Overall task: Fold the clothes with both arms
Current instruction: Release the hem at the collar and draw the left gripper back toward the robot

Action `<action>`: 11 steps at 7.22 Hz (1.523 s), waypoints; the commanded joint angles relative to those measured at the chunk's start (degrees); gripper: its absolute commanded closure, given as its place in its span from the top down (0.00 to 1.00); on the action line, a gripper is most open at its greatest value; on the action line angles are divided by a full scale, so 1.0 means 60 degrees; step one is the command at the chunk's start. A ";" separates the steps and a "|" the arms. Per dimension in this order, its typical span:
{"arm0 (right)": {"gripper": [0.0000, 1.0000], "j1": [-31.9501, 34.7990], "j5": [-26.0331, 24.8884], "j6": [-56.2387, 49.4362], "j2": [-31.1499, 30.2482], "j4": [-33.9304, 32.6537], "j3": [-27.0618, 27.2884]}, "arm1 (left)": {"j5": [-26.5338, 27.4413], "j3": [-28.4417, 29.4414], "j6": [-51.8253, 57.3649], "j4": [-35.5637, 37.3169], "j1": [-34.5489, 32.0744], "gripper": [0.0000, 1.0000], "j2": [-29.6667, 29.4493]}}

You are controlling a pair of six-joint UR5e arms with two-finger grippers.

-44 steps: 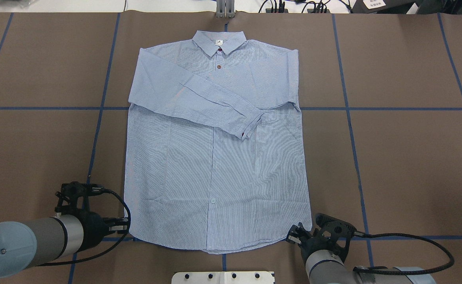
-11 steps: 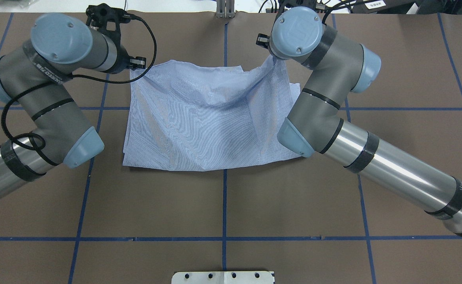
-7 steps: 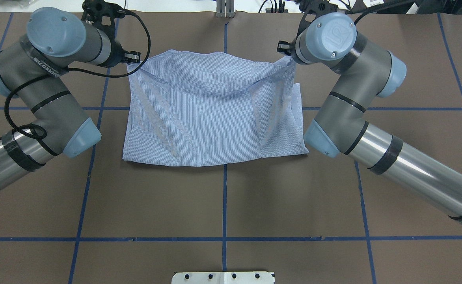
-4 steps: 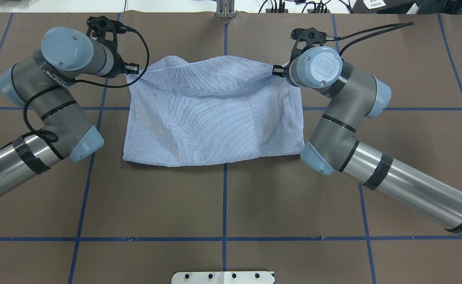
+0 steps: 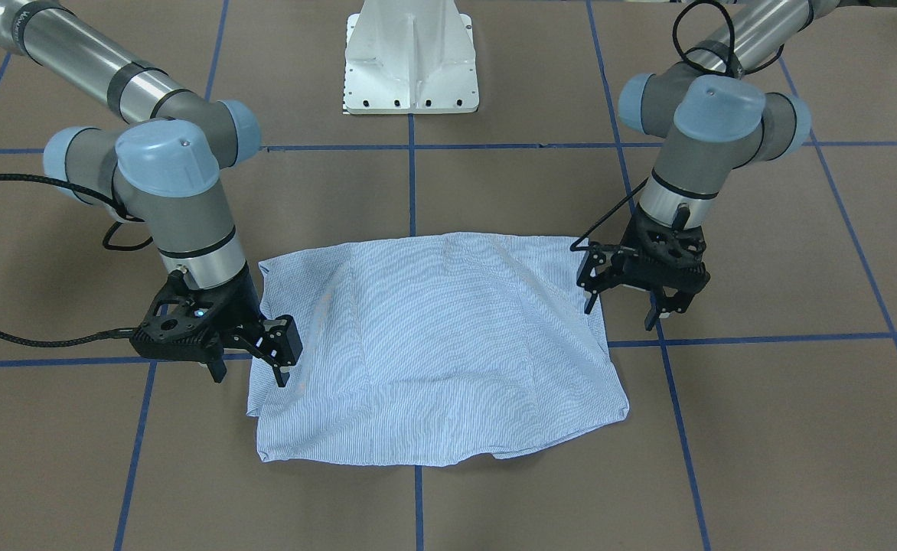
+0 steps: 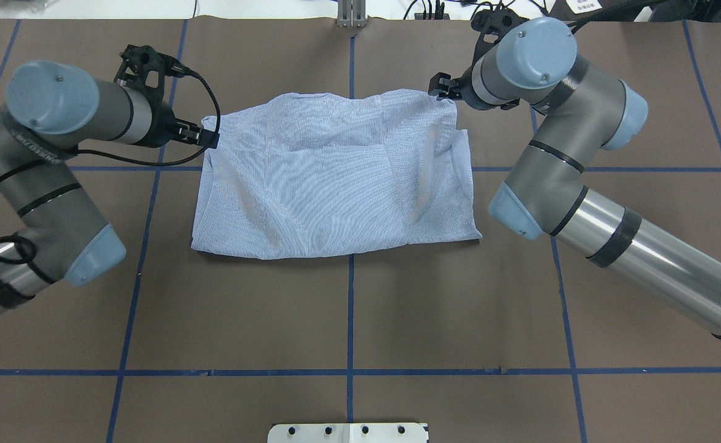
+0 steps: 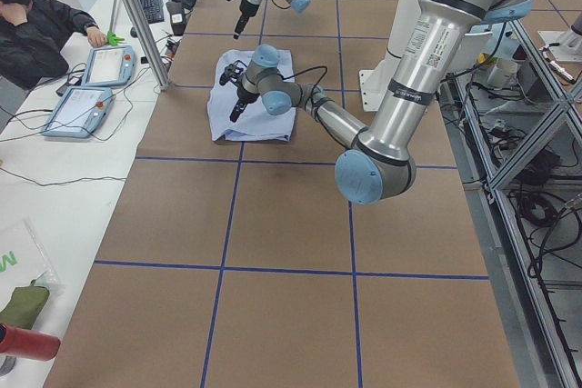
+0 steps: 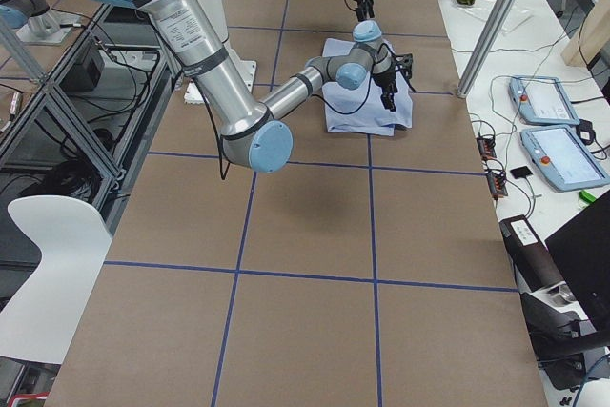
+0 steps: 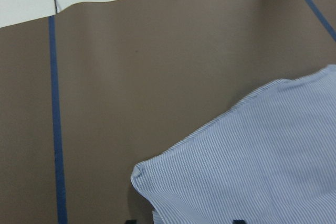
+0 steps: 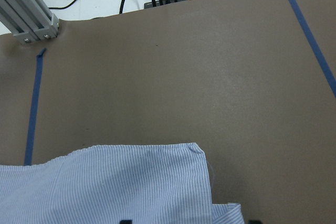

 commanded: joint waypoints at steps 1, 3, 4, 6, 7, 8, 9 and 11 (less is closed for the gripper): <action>1.00 0.0112 0.0122 -0.0100 -0.0278 0.0005 0.0354 | -0.0102 -0.1328 -0.1251 -0.0161 0.1013 1.00 0.1296; 1.00 0.0097 0.0049 -0.0085 -0.0293 0.0005 0.0384 | 0.0832 -0.1231 -0.2221 -0.0716 0.2245 1.00 0.1607; 1.00 0.0097 -0.0010 -0.0085 -0.0322 0.0019 0.0384 | 0.0909 -0.1215 -0.2386 -0.0719 0.2337 1.00 0.1623; 1.00 0.0068 -0.0025 -0.0085 -0.0322 0.0019 0.0399 | 0.0909 -0.1084 -0.2373 -0.0719 0.2353 1.00 0.1769; 1.00 0.0039 -0.0069 -0.0085 -0.0322 0.0019 0.0428 | 0.1011 -0.0807 -0.2373 -0.0733 0.2382 1.00 0.1741; 1.00 -0.0048 -0.0185 -0.0085 -0.0322 0.0019 0.0457 | 0.1041 -0.0703 -0.2373 -0.0734 0.2411 1.00 0.1668; 1.00 -0.0078 -0.0230 -0.0085 -0.0322 0.0019 0.0457 | 0.1041 -0.0514 -0.2358 -0.0763 0.2411 0.99 0.1609; 1.00 -0.0079 -0.0230 -0.0085 -0.0322 0.0019 0.0443 | 0.1041 -0.0438 -0.2373 -0.0777 0.2470 0.98 0.1579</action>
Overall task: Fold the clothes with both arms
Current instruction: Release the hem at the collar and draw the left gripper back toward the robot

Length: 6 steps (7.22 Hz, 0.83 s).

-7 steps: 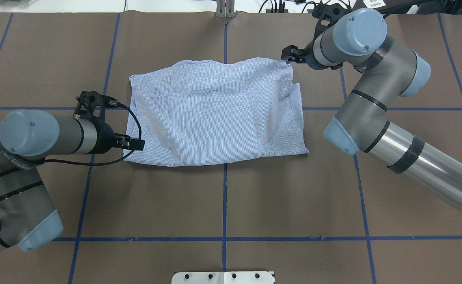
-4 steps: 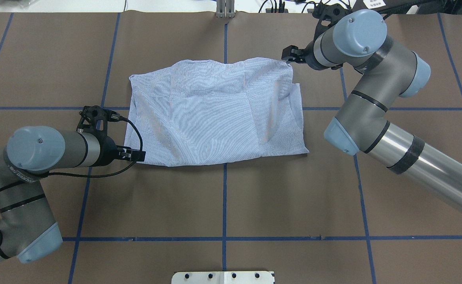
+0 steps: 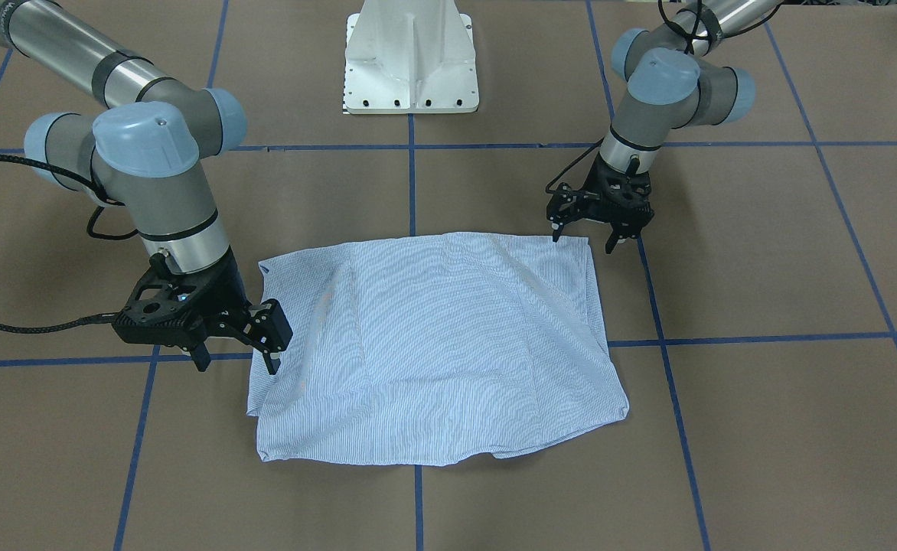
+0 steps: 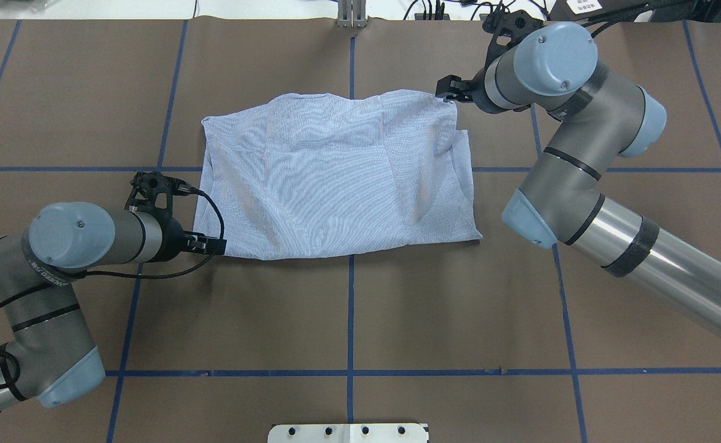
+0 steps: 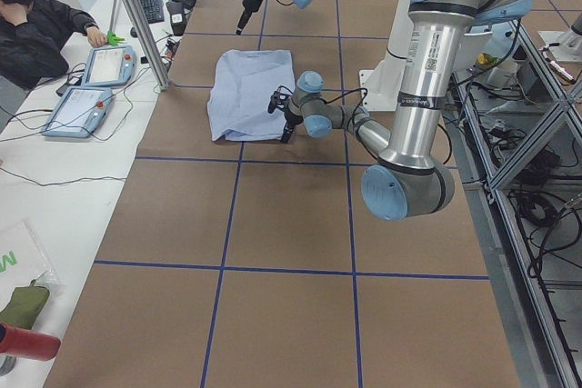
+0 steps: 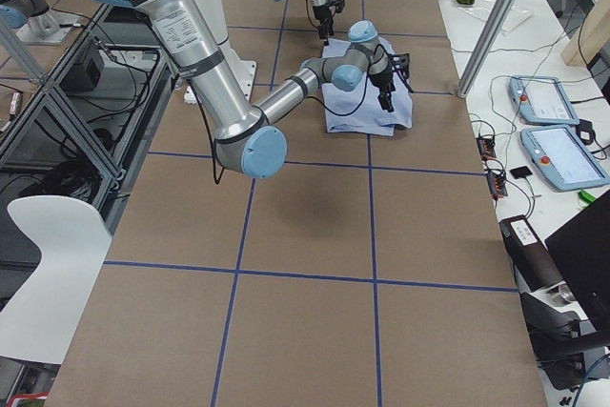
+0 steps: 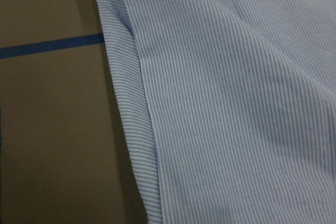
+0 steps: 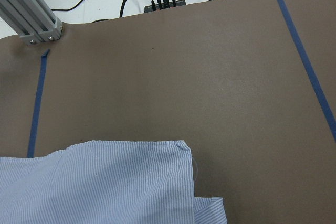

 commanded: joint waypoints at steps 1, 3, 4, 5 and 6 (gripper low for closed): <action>1.00 -0.0023 -0.0011 -0.0015 0.0000 0.0000 -0.0004 | 0.0002 0.0053 -0.0024 -0.0023 0.0053 0.84 -0.0039; 1.00 -0.0023 -0.0011 0.0000 0.0000 0.0000 -0.0004 | -0.0012 0.0053 -0.0053 -0.0343 0.0082 0.37 -0.0098; 1.00 -0.0023 0.0004 -0.0015 0.0015 0.0000 -0.0019 | -0.0027 0.0053 -0.0068 -0.0375 0.0170 0.12 -0.0113; 1.00 -0.0052 -0.0010 -0.0015 0.0000 0.0015 -0.0019 | -0.0012 0.0039 -0.0068 -0.0375 0.0170 0.00 -0.0156; 1.00 -0.0053 -0.0011 -0.0015 0.0000 0.0015 -0.0019 | -0.0012 -0.0048 -0.0039 -0.0361 0.0171 0.00 -0.0113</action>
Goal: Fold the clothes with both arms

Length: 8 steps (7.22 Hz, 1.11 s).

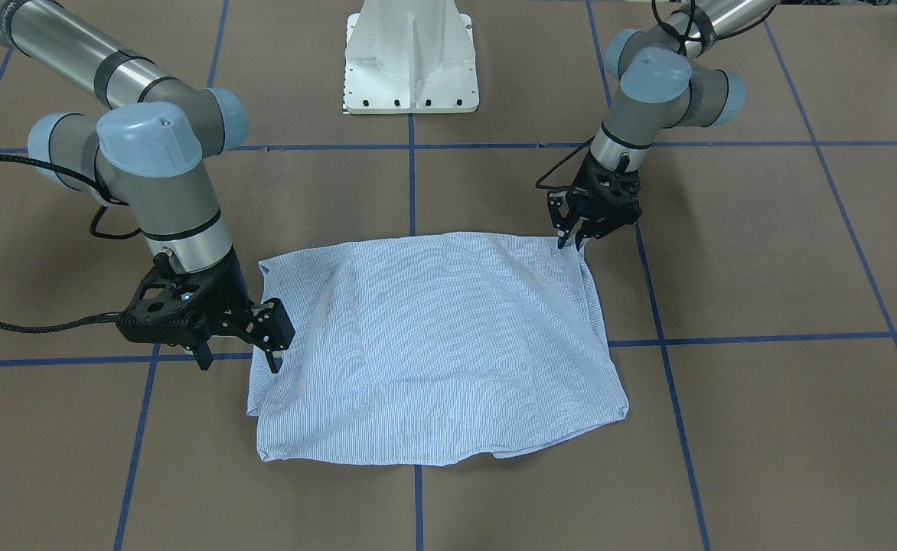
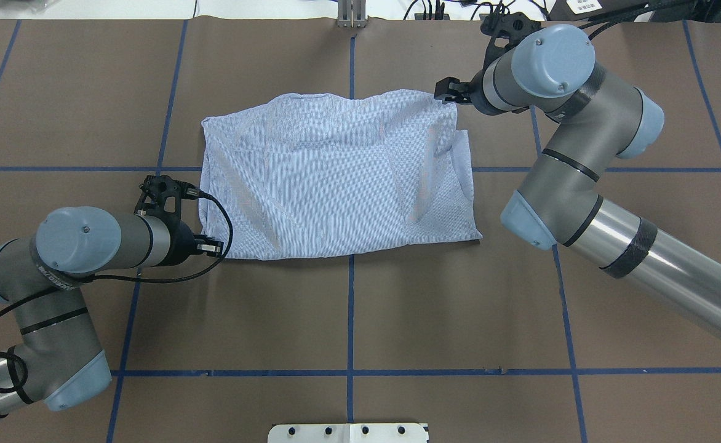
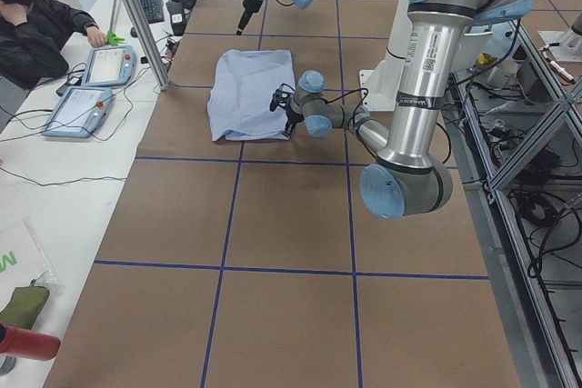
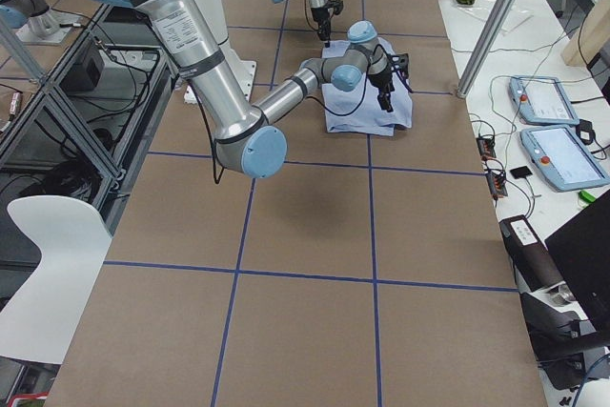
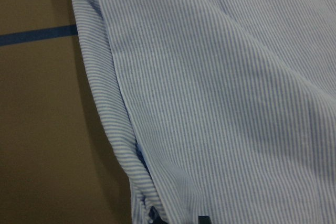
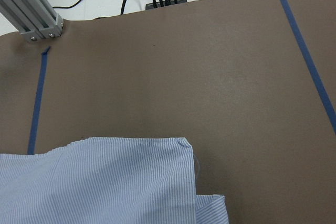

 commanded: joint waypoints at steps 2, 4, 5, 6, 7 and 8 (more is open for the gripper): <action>1.00 -0.0039 -0.0004 -0.0001 -0.0004 0.0005 0.0012 | 0.0003 -0.0522 0.0166 0.0055 -0.0165 0.00 0.0378; 1.00 -0.0039 -0.0004 0.0014 0.0011 0.0005 0.0027 | 0.0090 -0.0059 0.1375 0.0084 -0.1214 0.00 0.0367; 1.00 -0.0054 -0.0004 0.0043 -0.0004 -0.0010 0.0085 | 0.0091 0.0539 0.2064 0.0056 -0.1873 0.00 0.0250; 1.00 -0.0098 -0.0004 0.0086 -0.0004 -0.0010 0.0187 | 0.0076 0.1372 0.2883 0.0026 -0.2634 0.00 -0.0389; 1.00 -0.0185 -0.0004 0.0174 -0.0004 -0.0025 0.0347 | 0.0076 0.2816 0.3137 -0.0003 -0.3062 0.00 -0.1468; 1.00 -0.0302 -0.0004 0.0204 -0.0004 -0.0025 0.0494 | 0.0250 0.4469 0.3111 -0.0163 -0.3429 0.00 -0.2828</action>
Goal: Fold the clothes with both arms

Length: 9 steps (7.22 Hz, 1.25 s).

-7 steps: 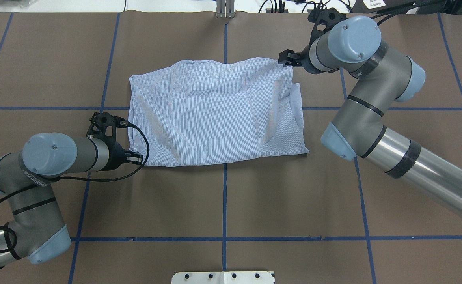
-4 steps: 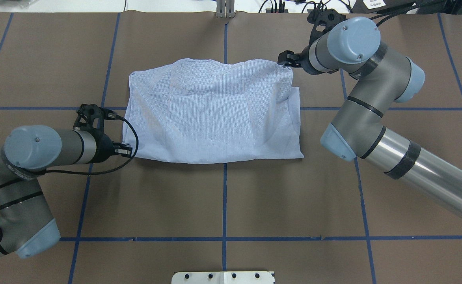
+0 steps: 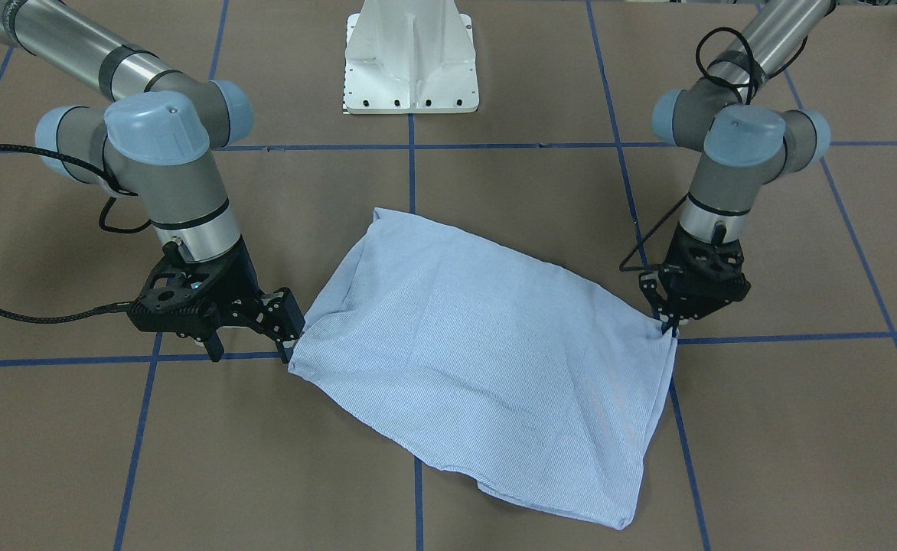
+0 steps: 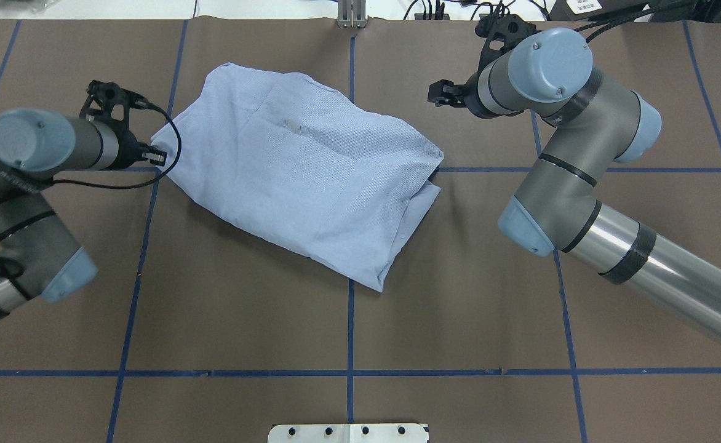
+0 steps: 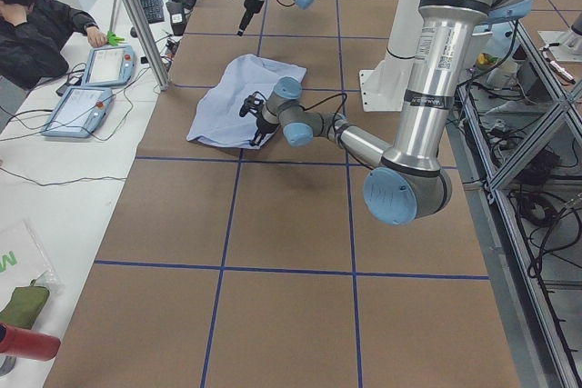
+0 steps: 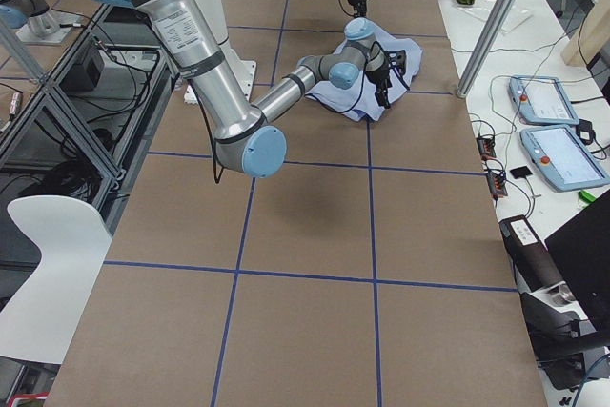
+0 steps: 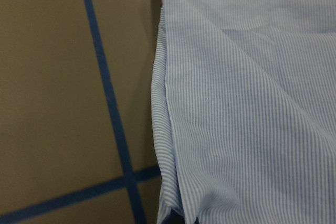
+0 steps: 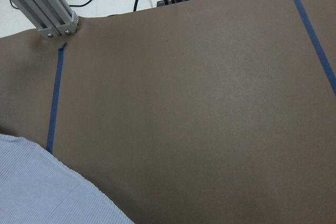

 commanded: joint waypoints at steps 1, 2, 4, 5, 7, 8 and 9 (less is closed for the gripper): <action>1.00 -0.0229 0.0000 0.0161 -0.0001 -0.0021 0.0345 | 0.0420 0.3776 0.0214 -0.1019 -0.0746 0.00 -0.2648; 1.00 -0.0346 0.0000 0.0336 0.0014 -0.0311 0.0637 | 0.0481 0.5492 0.0243 -0.1825 -0.0893 0.00 -0.3690; 1.00 -0.0712 0.0000 0.0630 0.0072 -0.1670 0.1835 | 0.0423 0.6635 0.0142 -0.1891 -0.0939 0.00 -0.5103; 1.00 -0.0844 -0.0029 0.1124 0.0145 -0.1923 0.2000 | 0.0437 0.6609 0.0185 -0.2008 -0.0997 0.03 -0.5077; 1.00 -0.1516 -0.0760 0.2089 0.0072 -0.2230 0.2338 | 0.0205 0.4717 0.0317 -0.2567 -0.1055 1.00 -0.3781; 1.00 -0.2027 -0.1487 0.3038 0.0087 -0.2523 0.2382 | -0.0305 0.3965 0.0317 -0.2406 -0.1085 1.00 -0.3309; 1.00 -0.2511 -0.1813 0.3802 0.0101 -0.2758 0.2368 | -0.0658 0.3493 0.0317 -0.2405 -0.1187 1.00 -0.2971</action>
